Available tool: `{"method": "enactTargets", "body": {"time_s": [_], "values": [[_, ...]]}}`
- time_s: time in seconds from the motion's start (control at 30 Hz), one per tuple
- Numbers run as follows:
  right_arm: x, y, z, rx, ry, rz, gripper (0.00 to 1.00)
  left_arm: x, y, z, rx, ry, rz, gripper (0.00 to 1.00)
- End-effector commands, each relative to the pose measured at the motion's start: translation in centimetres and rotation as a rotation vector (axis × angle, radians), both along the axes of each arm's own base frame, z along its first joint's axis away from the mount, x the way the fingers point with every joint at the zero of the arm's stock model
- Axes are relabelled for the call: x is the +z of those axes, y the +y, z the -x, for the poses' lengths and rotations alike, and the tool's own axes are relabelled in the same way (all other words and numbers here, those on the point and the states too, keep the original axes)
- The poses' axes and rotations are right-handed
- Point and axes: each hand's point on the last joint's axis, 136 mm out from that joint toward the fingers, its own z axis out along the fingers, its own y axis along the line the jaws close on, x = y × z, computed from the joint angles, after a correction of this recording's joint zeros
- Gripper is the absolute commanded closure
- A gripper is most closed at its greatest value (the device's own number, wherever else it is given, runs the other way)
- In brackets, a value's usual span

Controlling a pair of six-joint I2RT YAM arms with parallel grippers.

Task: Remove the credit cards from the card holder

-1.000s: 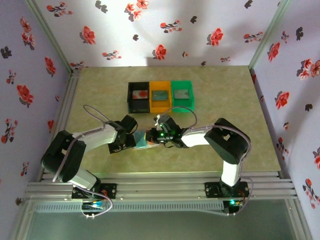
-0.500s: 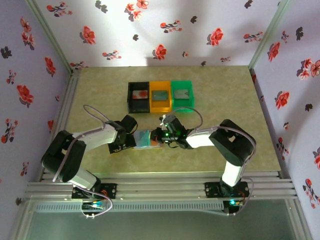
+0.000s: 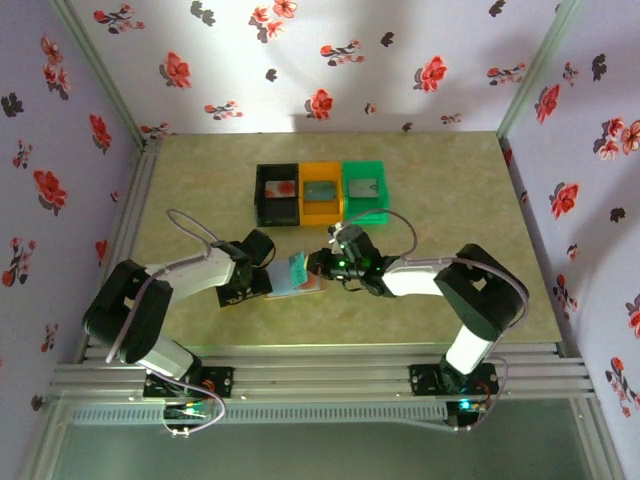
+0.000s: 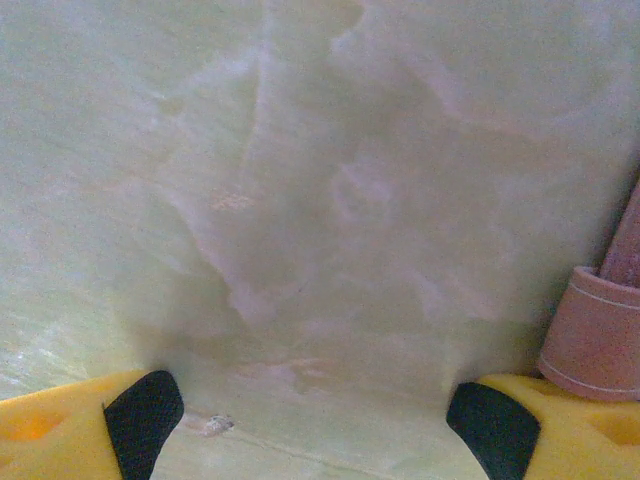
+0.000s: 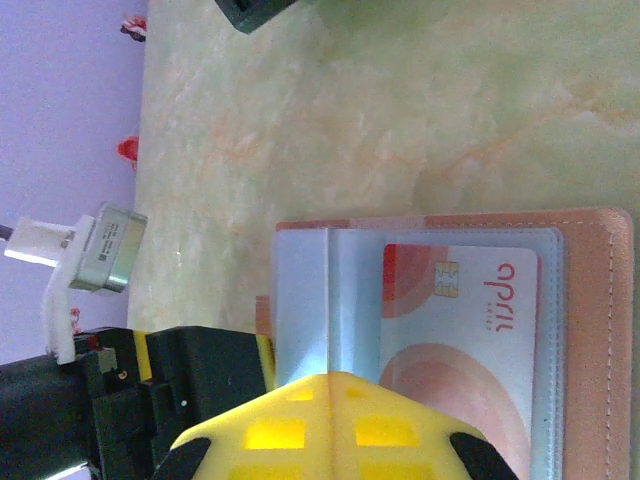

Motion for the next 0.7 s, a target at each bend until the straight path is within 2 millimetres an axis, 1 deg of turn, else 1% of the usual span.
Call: {"method": "enactTargets", "body": {"time_s": [0.0,0.17,0.3,0.53,0.67], "values": [[0.1,-0.7,0.2,0.001,-0.019,0.018,1.0,-6.0,-6.7,4.2,-0.094,0.211,0.334,0.18],[0.3,-1.0,0.5,0.005,-0.02,0.014,1.0,-4.6,-6.5,3.6,-0.102,0.183,0.34,0.17],[0.9,-1.2,0.7,0.007,-0.034,0.013,1.0,-3.0,-6.3,3.0,-0.102,0.146,0.355,0.17],[2.2,-1.5,0.6,0.009,-0.062,-0.001,1.0,1.1,-6.5,1.4,-0.122,0.024,0.424,0.17],[3.0,-1.7,0.6,0.003,-0.069,-0.025,1.0,3.8,-7.3,0.5,-0.159,-0.079,0.5,0.17]]}}
